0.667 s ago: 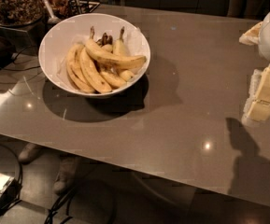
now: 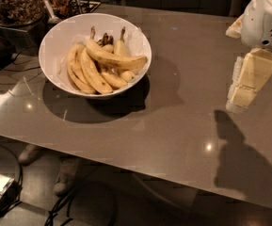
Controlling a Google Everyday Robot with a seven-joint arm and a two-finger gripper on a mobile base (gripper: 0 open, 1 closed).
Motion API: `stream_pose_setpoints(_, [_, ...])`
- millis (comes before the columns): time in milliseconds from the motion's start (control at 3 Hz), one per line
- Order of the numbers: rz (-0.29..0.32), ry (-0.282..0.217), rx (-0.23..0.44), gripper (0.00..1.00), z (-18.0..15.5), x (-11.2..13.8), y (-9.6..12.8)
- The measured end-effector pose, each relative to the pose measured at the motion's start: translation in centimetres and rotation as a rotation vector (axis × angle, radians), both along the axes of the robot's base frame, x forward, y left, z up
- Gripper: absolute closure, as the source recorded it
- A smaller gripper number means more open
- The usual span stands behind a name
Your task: Pick banana from white bowl
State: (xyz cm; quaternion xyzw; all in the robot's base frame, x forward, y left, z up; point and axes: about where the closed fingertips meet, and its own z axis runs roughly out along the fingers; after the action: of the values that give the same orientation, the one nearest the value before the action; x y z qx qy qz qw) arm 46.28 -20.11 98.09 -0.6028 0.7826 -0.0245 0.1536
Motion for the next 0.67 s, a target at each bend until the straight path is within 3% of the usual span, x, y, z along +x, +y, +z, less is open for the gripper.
stream_pose_setpoints(667, [0.122,0.044,-0.024,0.0,-0.2,2.4,3.9])
